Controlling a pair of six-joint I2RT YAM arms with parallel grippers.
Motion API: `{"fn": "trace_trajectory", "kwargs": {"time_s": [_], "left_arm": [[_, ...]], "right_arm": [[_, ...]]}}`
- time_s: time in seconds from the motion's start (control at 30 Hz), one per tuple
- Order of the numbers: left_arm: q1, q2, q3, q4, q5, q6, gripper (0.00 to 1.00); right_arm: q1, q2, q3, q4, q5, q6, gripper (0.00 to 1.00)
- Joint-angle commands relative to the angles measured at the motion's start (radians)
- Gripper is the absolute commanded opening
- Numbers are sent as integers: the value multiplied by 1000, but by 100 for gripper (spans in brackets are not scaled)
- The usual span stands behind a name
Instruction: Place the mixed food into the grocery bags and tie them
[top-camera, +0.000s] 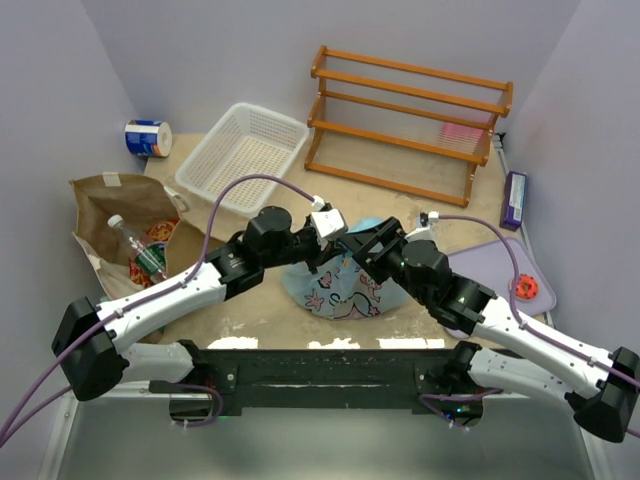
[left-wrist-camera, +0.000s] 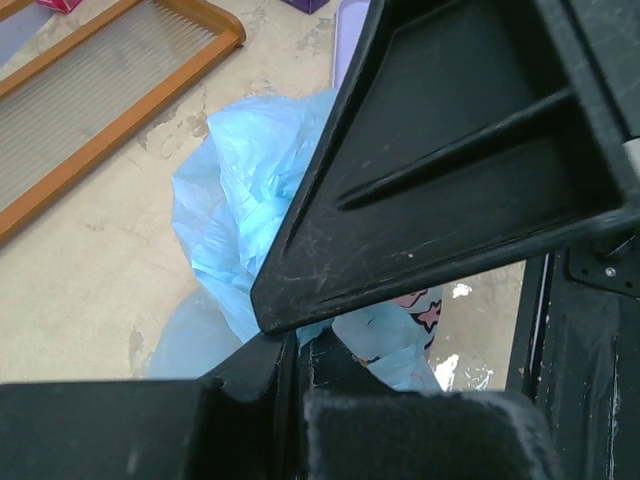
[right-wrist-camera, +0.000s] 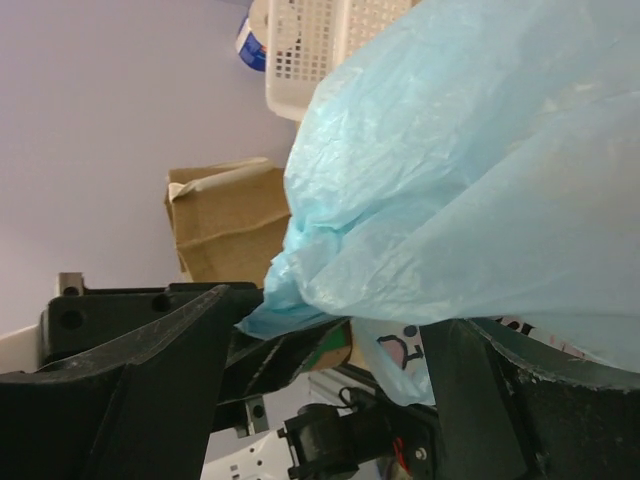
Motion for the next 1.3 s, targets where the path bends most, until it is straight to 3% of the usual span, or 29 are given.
{"fn": "trace_trajectory", "kwargs": {"time_s": [0.0, 0.17, 0.33, 0.67, 0.7, 0.8, 0.83, 0.87, 0.9, 0.93, 1.03, 1.13, 1.27], "left_arm": [[-14, -34, -7, 54, -30, 35, 0], [-30, -32, -15, 68, 7, 34, 0], [-54, -25, -18, 65, 15, 51, 0], [-106, -19, -21, 51, -42, 91, 0], [-109, -19, -19, 49, -48, 94, 0], [-116, -19, -19, 46, -51, 95, 1], [-116, -19, -15, 43, -51, 86, 7], [-116, -19, -4, 31, -50, 83, 17], [-117, -22, 2, 23, -53, 80, 38], [-114, -26, 8, 1, -57, 75, 46], [-113, -69, 22, -32, -76, 60, 65], [-87, -137, 21, -35, -85, 11, 73], [60, -210, -7, 3, -99, -151, 77]], "right_arm": [[2, 7, 33, -44, 67, 29, 77], [0, 16, 20, -25, 105, 22, 73], [0, 25, 21, -2, 110, 15, 59], [-1, 56, -29, 74, 46, 62, 47], [-1, 58, -36, 83, 40, 64, 44], [-1, 56, -51, 97, 39, 61, 24], [-1, 50, -62, 102, 43, 56, 13], [0, 42, -69, 114, 52, 52, 8], [-1, 35, -78, 128, 62, 38, 4], [-1, 13, -110, 158, 70, 29, 0], [-1, -40, -210, 321, 86, -30, 0], [-3, -57, -273, 497, 64, -114, 0], [-4, -42, -226, 504, 26, -276, 0]]}}
